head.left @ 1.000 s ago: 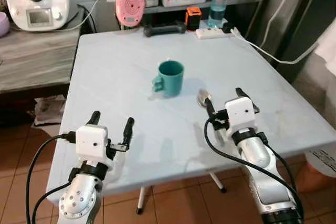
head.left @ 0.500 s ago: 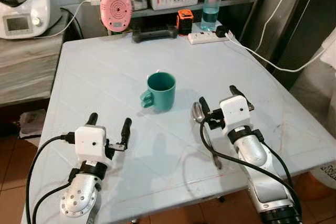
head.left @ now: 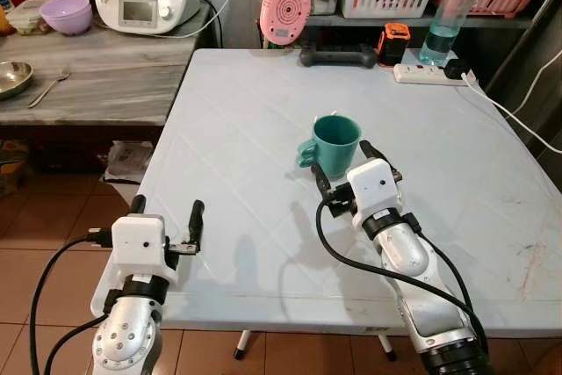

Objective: Setting the table

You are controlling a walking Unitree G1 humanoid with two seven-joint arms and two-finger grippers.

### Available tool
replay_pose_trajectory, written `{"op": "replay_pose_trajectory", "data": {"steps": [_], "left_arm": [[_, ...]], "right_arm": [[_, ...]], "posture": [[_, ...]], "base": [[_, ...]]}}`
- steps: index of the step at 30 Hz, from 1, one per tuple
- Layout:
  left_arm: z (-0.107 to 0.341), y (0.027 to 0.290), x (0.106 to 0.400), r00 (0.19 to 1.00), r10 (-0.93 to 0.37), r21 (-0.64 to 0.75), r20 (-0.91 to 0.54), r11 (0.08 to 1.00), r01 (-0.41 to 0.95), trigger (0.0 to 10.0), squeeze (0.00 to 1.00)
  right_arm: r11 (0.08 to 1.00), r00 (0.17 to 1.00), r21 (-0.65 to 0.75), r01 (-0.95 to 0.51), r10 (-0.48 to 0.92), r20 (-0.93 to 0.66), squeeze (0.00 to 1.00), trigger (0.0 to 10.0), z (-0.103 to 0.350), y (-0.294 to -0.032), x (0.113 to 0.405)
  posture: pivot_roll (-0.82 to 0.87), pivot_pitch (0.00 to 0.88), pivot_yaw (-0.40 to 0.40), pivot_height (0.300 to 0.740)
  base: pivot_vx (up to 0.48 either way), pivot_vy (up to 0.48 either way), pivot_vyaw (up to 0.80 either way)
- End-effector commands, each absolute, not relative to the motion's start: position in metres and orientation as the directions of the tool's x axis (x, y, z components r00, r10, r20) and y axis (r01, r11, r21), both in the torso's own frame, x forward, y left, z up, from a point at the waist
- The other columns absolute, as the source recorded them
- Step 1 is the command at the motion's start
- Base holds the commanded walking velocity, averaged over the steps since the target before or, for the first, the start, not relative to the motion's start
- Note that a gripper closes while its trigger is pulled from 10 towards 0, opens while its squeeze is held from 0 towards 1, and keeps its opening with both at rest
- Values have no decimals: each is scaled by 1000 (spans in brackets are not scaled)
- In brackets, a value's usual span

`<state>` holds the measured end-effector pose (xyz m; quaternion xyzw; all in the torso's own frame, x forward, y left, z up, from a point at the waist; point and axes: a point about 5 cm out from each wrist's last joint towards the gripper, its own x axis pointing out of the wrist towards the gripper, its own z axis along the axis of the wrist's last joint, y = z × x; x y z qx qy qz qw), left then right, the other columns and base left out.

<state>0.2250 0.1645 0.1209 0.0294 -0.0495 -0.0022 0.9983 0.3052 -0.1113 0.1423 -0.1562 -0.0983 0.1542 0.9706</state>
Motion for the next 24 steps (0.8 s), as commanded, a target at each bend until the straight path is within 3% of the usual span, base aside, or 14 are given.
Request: {"op": "replay_pose_trajectory", "data": {"steps": [1,24], "left_arm": [[124,164,225,994,2,66,107,998,-9,10000,0],[125,162,229,994,7,80,108,997,-16,10000,0]], "right_arm": [[899,925,-335,-283,348,151,0,10000,145,-109,307],[903,926,-333,-270,338,166,0,10000,145,-111,311]], "posture": [[-8,109,-7,740],[-5,98,-5,740]], "base": [[0,0,0],[0,0,0]]}}
